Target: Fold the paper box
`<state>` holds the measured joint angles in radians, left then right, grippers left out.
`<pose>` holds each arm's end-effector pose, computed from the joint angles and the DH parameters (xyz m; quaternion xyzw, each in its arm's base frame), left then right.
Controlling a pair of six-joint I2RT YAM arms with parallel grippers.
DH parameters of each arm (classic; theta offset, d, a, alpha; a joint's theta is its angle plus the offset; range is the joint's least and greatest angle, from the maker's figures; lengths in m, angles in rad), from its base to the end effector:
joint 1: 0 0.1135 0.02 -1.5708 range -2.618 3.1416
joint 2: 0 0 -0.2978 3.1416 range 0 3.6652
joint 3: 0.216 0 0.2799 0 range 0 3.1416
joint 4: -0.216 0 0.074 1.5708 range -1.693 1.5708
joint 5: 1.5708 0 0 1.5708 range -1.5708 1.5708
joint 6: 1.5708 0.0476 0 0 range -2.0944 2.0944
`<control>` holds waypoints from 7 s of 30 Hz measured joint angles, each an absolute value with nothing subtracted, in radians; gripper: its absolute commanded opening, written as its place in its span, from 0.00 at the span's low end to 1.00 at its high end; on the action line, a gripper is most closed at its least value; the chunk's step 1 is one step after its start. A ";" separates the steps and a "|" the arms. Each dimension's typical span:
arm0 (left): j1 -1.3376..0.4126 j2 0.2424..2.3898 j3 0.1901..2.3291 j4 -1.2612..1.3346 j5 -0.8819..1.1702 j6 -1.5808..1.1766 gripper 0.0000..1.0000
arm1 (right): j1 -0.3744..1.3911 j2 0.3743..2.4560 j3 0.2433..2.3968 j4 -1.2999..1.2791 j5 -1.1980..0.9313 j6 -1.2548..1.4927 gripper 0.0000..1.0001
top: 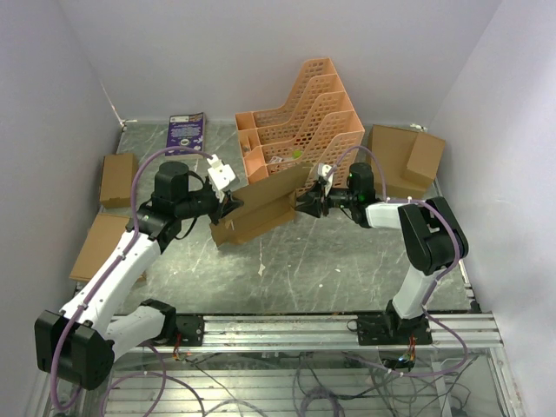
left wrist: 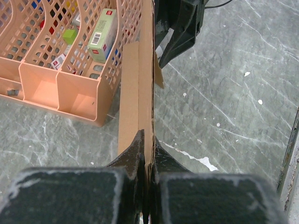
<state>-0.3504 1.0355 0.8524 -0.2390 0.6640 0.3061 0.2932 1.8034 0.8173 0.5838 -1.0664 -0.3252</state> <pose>0.2243 -0.1132 0.3332 0.4235 0.6942 -0.2849 0.5074 0.3506 0.1494 0.1704 -0.4856 0.5990 0.4163 0.4817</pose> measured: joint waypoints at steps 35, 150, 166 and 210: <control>-0.348 1.047 0.847 -0.232 0.678 0.306 0.07 | 0.316 1.893 0.795 0.850 -0.953 -0.069 0.23; -0.277 1.114 0.657 -0.267 0.129 -0.558 0.84 | 0.411 1.694 0.994 -0.651 -0.243 -0.533 0.00; -0.283 1.095 0.657 -0.282 0.105 -0.557 0.84 | 0.419 1.661 0.966 -0.625 -0.202 -0.509 0.29; -0.283 1.080 0.678 -0.297 0.097 -0.546 0.84 | 0.438 1.607 0.928 -0.595 -0.199 -0.479 0.42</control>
<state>-0.2832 1.0801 0.6777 -0.2966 0.0975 -0.5457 0.4377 1.6066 0.9283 -0.5953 -0.1986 -0.4786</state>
